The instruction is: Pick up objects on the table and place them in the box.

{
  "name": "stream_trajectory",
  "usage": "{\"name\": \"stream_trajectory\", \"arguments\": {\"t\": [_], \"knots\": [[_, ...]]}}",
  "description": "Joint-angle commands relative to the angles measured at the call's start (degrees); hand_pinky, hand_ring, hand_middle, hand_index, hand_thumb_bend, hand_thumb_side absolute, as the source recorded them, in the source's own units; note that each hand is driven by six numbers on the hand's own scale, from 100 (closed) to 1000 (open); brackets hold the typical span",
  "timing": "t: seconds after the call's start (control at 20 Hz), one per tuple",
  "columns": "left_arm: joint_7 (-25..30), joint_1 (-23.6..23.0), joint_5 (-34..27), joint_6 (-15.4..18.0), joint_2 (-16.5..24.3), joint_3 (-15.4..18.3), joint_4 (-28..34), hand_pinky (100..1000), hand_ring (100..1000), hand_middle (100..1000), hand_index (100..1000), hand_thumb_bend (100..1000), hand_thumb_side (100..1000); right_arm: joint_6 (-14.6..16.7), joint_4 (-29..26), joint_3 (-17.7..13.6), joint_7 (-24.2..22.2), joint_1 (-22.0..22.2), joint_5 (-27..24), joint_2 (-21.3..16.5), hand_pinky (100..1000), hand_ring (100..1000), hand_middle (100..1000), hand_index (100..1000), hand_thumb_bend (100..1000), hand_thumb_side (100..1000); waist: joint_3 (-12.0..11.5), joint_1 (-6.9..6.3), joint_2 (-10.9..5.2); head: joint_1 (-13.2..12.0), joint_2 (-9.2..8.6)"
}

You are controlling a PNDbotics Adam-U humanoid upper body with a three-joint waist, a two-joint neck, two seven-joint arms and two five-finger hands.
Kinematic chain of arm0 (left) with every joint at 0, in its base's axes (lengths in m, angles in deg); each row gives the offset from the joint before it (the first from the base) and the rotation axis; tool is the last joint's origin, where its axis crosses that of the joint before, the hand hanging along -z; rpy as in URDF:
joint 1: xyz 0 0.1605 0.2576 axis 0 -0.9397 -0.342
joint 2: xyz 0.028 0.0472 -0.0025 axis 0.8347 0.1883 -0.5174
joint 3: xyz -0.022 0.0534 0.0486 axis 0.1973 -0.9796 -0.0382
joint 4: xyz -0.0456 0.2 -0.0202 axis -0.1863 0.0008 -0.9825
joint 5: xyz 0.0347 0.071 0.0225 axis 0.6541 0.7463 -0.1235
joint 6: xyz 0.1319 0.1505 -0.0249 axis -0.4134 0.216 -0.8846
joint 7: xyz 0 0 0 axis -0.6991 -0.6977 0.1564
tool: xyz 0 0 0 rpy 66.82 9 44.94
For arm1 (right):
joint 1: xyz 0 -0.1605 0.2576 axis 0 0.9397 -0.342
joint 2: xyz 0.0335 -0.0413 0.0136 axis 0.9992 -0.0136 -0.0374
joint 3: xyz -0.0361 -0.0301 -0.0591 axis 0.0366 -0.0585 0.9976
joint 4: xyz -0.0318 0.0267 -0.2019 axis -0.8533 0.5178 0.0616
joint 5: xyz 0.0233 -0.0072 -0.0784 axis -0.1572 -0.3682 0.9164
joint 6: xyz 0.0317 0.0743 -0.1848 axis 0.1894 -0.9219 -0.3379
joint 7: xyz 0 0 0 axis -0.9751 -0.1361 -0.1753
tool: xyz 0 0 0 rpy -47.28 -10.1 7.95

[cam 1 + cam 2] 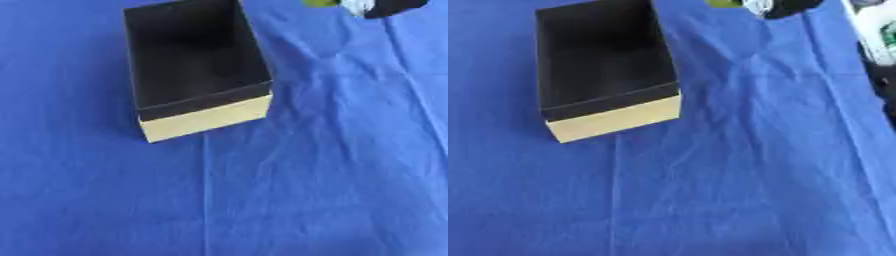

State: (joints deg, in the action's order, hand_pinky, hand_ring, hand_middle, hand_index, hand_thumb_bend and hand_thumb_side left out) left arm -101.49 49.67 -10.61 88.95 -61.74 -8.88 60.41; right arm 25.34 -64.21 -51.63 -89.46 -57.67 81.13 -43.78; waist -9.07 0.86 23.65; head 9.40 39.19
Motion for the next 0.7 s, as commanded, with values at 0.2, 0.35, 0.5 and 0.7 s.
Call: {"name": "stream_trajectory", "arguments": {"t": [0.2,0.35,0.5,0.7], "knots": [[-0.1,1.1,-0.4,0.2,0.6,-0.3,0.9,461,754,688,677,888,808,0.8,3.4,2.6,-3.9,-6.9,-0.7,6.7,722,612,504,679,100,136,-0.7,-0.44,-11.30,0.8,-0.17],[-0.1,1.4,-0.6,0.3,0.5,-0.5,0.9,461,754,689,677,887,808,2.2,5.4,3.9,-5.7,-8.6,-0.6,10.5,730,613,504,676,100,139,-1.1,-0.46,-11.32,1.3,-0.25],[-0.1,1.5,-0.6,0.3,0.5,-0.6,0.9,461,754,689,677,888,808,3.6,7.1,5.1,-7.1,-9.5,0.2,14.5,730,612,504,675,100,140,-1.3,-0.44,-11.31,1.5,-0.43],[-0.1,1.3,-0.6,0.3,0.5,-0.4,0.9,460,755,689,678,890,806,5.2,8.3,5.9,-7.3,-9.8,3.4,20.0,721,611,506,675,100,145,-1.1,-0.37,-11.26,0.9,-0.10]]}}
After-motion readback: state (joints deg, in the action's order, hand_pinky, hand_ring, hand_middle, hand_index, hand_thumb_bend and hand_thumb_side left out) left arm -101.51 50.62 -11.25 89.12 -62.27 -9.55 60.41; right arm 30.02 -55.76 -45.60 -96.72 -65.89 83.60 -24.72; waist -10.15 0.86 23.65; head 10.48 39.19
